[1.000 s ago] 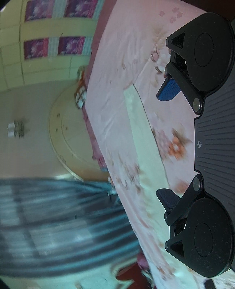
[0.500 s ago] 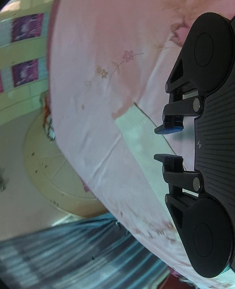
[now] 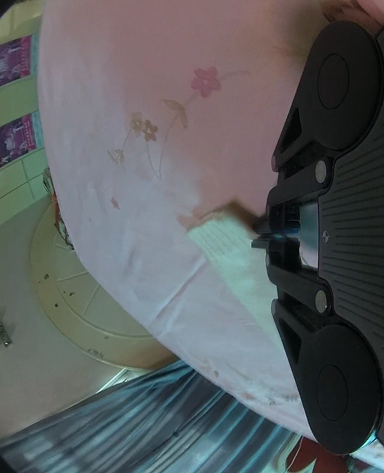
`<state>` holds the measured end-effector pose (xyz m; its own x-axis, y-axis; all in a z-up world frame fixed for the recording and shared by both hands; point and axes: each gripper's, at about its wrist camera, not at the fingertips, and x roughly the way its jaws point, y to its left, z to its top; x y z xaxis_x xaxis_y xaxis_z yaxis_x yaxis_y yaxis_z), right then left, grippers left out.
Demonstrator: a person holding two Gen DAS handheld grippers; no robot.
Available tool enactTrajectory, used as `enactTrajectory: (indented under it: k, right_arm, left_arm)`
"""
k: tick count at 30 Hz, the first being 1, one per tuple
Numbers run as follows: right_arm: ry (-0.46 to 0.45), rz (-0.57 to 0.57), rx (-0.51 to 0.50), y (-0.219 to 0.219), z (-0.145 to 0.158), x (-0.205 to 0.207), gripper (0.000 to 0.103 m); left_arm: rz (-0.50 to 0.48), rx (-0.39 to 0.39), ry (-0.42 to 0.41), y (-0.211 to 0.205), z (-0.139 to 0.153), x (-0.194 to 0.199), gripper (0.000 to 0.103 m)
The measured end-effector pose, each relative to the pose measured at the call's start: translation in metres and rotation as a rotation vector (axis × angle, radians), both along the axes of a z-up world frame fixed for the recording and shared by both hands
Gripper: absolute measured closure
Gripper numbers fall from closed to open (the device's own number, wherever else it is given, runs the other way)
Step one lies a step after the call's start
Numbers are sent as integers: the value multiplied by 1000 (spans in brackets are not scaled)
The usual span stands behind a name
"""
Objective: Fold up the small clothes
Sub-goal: 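Grasp the cream sweater's sleeve cuff with the right gripper, then fold the held sleeve across the sweater body with the right gripper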
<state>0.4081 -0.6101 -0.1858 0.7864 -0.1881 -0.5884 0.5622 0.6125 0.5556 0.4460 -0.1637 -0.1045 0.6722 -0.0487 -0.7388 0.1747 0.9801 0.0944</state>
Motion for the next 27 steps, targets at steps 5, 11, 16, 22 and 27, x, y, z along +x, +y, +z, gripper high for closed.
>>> enactTrajectory:
  k: [5, 11, 16, 22, 27]
  right_arm:
    - [103, 41, -92, 9, 6, 10, 102]
    - [-25, 179, -195, 70, 61, 14, 102]
    - [-111, 430, -227, 171, 102, 29, 102]
    - [-90, 643, -242, 316, 98, 54, 102]
    - [-42, 807, -276, 419, 76, 64, 102]
  left_arm:
    - [24, 14, 10, 21, 1, 2, 5]
    - [62, -4, 32, 75, -3, -1, 7]
    - [98, -50, 25, 127, -10, 5, 13]
    - [92, -106, 37, 185, -12, 9, 10]
    - [121, -159, 63, 238, -15, 3, 20]
